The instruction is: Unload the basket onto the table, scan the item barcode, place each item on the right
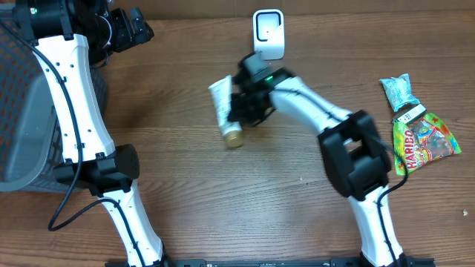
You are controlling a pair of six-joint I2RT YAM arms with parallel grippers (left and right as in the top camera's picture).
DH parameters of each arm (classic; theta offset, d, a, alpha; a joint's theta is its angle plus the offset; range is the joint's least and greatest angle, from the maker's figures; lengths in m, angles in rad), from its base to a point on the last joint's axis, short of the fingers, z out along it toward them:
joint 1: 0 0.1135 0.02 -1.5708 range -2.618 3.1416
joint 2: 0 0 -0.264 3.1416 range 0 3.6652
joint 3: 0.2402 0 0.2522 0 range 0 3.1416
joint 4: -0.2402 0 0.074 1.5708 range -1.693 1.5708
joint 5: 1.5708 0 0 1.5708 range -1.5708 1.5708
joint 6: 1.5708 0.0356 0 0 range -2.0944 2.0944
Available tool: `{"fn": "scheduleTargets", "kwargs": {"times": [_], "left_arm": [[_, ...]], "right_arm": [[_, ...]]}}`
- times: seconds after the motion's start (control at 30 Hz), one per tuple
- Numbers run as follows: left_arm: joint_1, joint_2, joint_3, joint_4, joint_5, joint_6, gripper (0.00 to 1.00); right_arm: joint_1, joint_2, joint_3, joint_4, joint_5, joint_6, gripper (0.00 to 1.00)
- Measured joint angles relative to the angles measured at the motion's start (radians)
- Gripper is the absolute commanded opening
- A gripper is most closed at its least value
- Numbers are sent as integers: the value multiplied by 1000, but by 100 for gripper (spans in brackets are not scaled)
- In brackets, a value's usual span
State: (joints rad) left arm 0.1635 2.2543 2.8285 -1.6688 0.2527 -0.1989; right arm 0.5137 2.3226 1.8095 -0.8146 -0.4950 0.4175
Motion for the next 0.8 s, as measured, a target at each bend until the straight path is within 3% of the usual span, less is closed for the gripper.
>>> {"fn": "scheduleTargets", "kwargs": {"times": [0.23, 0.37, 0.47, 0.53, 0.6, 0.8], "left_arm": [[0, 0, 0, 0, 0, 0, 100], [0, 0, 0, 0, 0, 0, 100], [0, 0, 0, 0, 0, 0, 100], [0, 0, 0, 0, 0, 0, 100], [0, 0, 0, 0, 0, 0, 100], [0, 0, 0, 0, 0, 0, 100]], "right_arm": [[-164, 0, 1, -72, -52, -68, 4], [-221, 0, 1, -110, -65, -107, 8], [-252, 0, 1, -151, -71, -139, 21], [-269, 0, 1, -184, -69, -157, 38], [-286, 1, -4, -213, -47, -179, 49], [-320, 9, -2, -247, -48, -248, 53]]}}
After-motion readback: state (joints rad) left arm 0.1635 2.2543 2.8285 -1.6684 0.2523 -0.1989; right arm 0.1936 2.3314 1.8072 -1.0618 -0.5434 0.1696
